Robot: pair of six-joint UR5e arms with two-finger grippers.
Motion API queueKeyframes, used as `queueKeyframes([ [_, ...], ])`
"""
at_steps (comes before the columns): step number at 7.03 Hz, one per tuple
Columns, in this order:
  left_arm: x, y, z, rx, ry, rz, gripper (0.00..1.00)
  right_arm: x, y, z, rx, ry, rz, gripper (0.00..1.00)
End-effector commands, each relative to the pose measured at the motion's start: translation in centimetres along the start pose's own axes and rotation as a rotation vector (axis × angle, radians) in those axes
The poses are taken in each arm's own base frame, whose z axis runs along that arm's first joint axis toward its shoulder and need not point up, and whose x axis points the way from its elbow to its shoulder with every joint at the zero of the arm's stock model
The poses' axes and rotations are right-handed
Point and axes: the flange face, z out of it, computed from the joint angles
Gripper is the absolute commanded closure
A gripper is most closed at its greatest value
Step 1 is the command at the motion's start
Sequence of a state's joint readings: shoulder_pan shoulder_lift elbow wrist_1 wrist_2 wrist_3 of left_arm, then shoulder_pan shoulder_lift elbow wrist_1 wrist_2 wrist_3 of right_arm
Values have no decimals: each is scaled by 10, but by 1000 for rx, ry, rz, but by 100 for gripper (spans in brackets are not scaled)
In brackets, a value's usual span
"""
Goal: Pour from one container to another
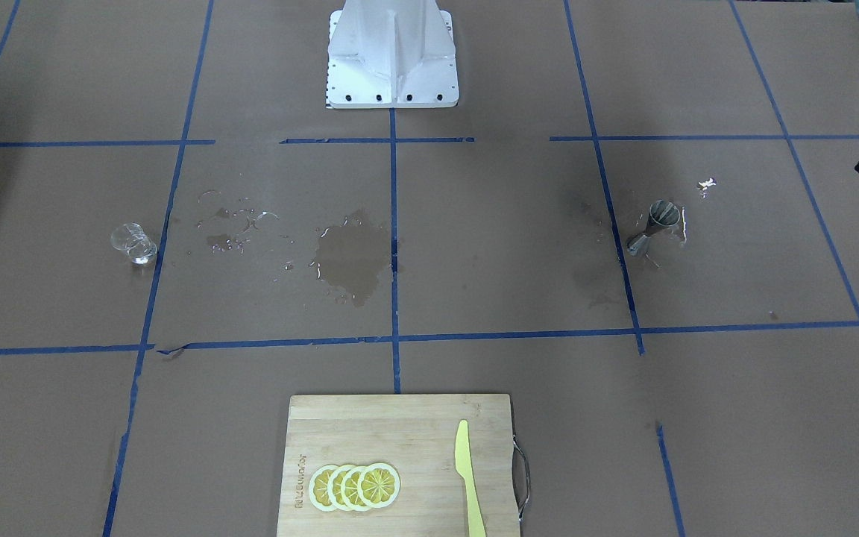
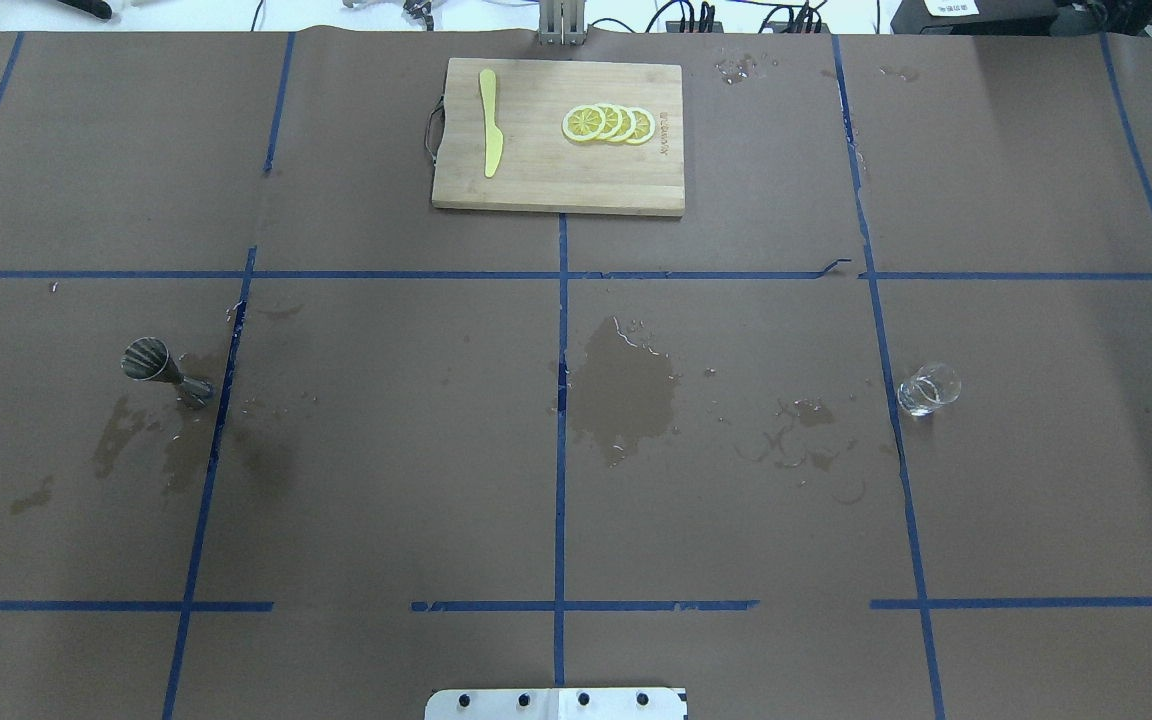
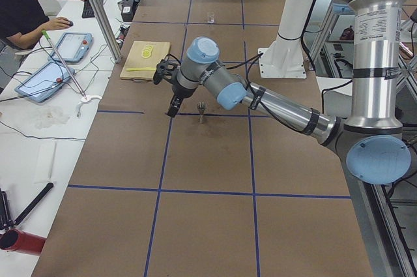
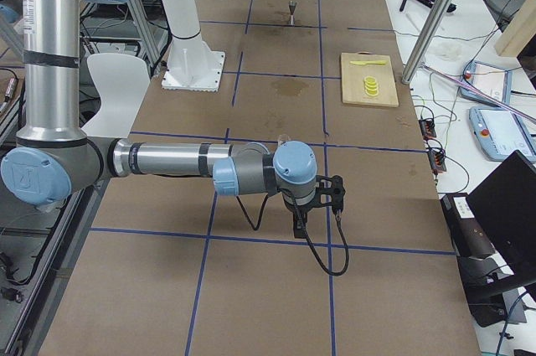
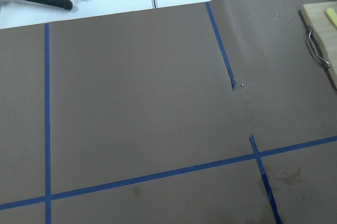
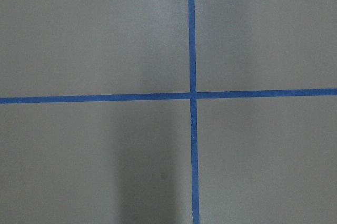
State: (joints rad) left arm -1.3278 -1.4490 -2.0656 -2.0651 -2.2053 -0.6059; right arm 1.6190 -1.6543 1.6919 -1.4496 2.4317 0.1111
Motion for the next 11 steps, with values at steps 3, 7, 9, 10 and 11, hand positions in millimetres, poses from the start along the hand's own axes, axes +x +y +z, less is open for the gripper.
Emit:
queueKeyframes([
  [3,86,76,10,80,-10,-155,0,-4,2,-2,4,-2,-1,0],
  [7,196,205,99,114,-81,-351,0,-39,-8,0,-5,-15,-64,0],
  [9,217,243,133,237,-185,-353,0,-44,-7,-3,-1,-15,-70,0],
  [10,223,245,166,322,-231,-326,0,-48,-8,-1,-3,-17,-43,0],
  [11,224,246,193,404,-257,-304,0,-53,-8,1,-8,-21,-39,0],
])
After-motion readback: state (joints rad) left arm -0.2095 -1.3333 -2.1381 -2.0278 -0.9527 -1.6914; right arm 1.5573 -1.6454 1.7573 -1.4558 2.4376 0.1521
